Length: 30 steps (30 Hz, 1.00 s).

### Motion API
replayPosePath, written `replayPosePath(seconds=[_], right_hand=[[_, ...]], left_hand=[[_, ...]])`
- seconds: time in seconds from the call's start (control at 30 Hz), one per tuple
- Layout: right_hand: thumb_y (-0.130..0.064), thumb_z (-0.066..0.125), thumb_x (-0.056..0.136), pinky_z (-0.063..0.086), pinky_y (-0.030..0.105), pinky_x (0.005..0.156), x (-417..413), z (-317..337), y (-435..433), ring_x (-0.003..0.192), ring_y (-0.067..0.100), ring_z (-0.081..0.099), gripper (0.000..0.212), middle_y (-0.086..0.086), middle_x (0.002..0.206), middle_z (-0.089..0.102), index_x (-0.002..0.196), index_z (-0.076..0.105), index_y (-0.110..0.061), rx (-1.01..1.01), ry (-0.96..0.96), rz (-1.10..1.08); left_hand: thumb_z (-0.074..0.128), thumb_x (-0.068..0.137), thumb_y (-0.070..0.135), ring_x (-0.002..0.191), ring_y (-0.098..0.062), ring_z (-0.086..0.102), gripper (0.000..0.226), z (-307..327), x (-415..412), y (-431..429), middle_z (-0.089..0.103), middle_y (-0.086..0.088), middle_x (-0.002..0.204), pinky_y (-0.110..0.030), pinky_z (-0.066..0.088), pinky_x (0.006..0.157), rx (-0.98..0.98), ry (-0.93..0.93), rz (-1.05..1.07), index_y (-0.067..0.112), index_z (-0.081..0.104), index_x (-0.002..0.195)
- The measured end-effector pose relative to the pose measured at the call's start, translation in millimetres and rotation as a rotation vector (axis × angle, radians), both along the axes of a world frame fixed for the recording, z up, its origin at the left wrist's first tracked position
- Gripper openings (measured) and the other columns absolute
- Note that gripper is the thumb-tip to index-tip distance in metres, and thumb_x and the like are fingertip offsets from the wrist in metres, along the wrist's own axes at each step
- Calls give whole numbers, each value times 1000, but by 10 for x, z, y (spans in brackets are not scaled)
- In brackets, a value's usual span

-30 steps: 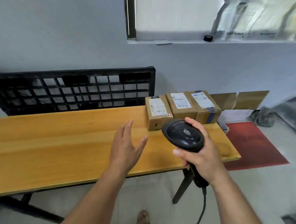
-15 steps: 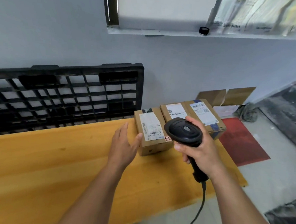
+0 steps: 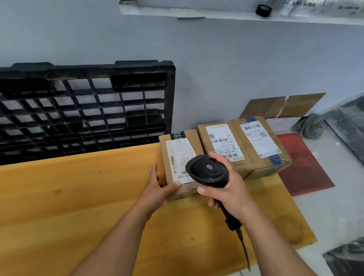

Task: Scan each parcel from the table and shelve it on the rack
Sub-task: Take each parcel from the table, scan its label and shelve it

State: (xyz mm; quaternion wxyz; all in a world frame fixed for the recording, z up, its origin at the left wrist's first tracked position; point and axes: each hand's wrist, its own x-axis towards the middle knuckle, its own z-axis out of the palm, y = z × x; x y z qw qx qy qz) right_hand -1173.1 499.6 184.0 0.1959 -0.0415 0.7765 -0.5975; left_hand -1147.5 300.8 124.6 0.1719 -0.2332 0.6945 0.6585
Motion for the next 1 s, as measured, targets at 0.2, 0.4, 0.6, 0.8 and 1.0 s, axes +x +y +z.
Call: replayPosePath(seconds=[0.2, 0.4, 0.6, 0.8, 1.0], right_hand=[[-3, 84, 72, 52, 31, 50, 66, -110, 58, 54, 26, 62, 80, -3, 123, 61, 123, 49, -55, -26, -60, 29], [-6, 85, 71, 51, 30, 50, 119, -161, 180, 54, 27, 63, 81, -1, 126, 61, 120, 50, -61, -96, -101, 96], [-4, 83, 74, 53, 33, 52, 164, -61, 224, 56, 28, 63, 82, 2, 127, 61, 132, 46, -49, -121, -96, 168], [-14, 85, 70, 54, 36, 53, 221, 221, 283, 57, 30, 64, 80, 1, 120, 65, 130, 47, -51, -209, -14, 238], [-28, 85, 60, 53, 39, 52, 300, 669, 289, 54, 30, 62, 85, 3, 105, 72, 133, 46, -49, -343, 75, 309]], left_hand=[[78, 80, 21, 134, -21, 42, 120, -95, 128, 57, 42, -1, 150, -35, 35, 103, 88, -6, -50, 39, -17, 150], [86, 71, 19, 130, -19, 41, 127, -61, 304, 207, 40, -1, 149, -35, 36, 101, 69, 66, -23, 51, -10, 148], [89, 44, 39, 136, -25, 37, 135, 31, 506, 295, 38, -4, 150, -52, 34, 111, 3, 122, 87, 58, 3, 146], [89, 42, 43, 129, -25, 46, 132, 281, 619, 98, 43, -4, 147, -54, 42, 105, -155, 234, 203, 65, 5, 141], [91, 56, 21, 127, -23, 47, 131, 699, 595, -217, 40, -4, 147, -41, 47, 97, -272, 370, 297, 54, 4, 148]])
